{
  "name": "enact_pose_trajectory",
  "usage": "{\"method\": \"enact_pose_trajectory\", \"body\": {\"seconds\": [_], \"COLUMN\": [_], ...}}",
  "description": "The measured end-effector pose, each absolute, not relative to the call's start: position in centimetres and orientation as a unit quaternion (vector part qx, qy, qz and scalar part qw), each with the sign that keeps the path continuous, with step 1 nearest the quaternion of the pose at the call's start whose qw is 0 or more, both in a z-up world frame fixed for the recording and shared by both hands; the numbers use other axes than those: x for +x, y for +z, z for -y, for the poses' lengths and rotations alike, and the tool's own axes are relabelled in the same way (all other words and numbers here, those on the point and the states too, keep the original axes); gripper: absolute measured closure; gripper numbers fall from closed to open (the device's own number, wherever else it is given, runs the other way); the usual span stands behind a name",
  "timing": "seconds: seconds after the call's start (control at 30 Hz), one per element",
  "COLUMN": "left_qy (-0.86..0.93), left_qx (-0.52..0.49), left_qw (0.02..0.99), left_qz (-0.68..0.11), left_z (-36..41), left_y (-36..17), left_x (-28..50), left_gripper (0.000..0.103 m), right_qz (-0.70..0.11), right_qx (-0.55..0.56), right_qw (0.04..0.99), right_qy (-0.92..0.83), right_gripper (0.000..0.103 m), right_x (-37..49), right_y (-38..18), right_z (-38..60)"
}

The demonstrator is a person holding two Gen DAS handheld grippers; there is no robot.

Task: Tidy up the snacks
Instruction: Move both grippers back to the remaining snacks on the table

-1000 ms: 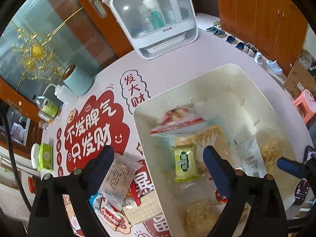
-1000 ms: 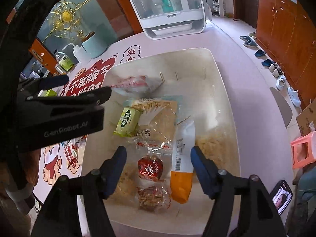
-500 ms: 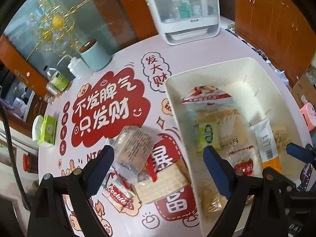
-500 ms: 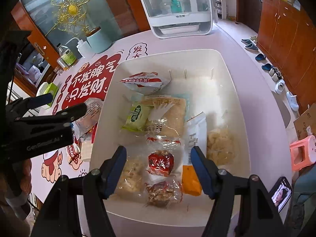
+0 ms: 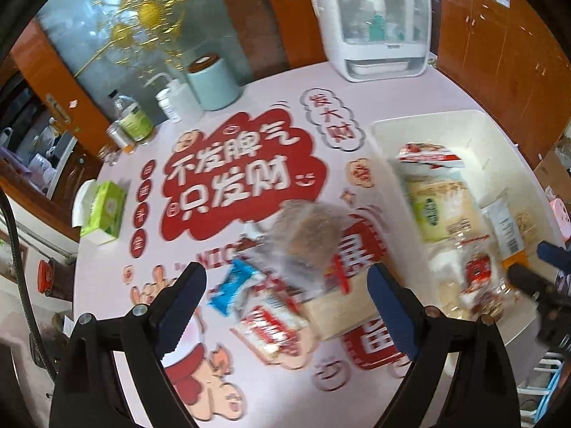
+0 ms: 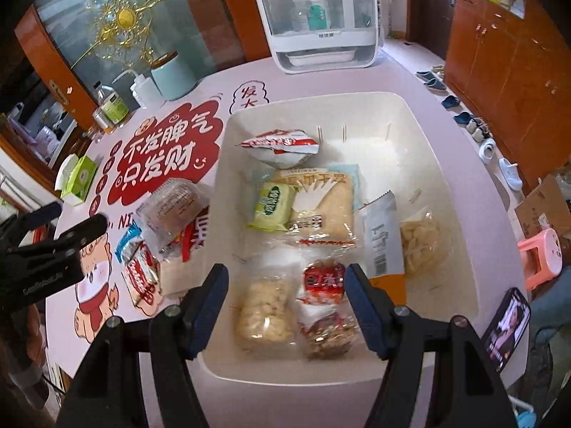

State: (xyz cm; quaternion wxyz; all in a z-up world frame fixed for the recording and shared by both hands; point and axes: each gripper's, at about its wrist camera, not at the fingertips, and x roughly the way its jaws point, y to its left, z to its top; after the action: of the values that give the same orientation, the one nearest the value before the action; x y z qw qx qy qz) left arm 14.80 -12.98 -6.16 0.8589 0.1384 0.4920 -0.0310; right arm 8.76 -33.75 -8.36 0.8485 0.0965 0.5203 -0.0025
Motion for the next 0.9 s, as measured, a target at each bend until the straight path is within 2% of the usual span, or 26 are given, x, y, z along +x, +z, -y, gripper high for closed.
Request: {"method": "enact_pose_trajectory", "body": {"seconds": [0.23, 0.5, 0.67, 0.9], "left_qy": [-0.011, -0.002, -0.023, -0.078], "left_qx": [0.12, 0.101, 0.096, 0.102], "left_qw": [0.872, 0.869, 0.867, 0.846], "left_qz": [-0.474, -0.484, -0.489, -0.518], "left_z": [3.3, -6.6, -8.8, -6.1], "left_y": [-4.5, -5.5, -6.3, -9.6], "left_x": [13.0, 11.9, 11.4, 11.3], "left_gripper": [0.012, 0.012, 0.012, 0.012], "right_qz": [-0.494, -0.474, -0.491, -0.509], "right_qx": [0.103, 0.122, 0.132, 0.138], "right_qw": [0.862, 0.87, 0.86, 0.849], "right_qy": [-0.042, -0.05, -0.032, -0.019], "right_gripper": [0.035, 0.035, 0.035, 0.035], "right_x": [7.5, 7.1, 7.3, 8.6], "right_y": [-5.7, -4.5, -5.3, -6.7], "right_z": [29.2, 22.2, 18.7, 16.7]}}
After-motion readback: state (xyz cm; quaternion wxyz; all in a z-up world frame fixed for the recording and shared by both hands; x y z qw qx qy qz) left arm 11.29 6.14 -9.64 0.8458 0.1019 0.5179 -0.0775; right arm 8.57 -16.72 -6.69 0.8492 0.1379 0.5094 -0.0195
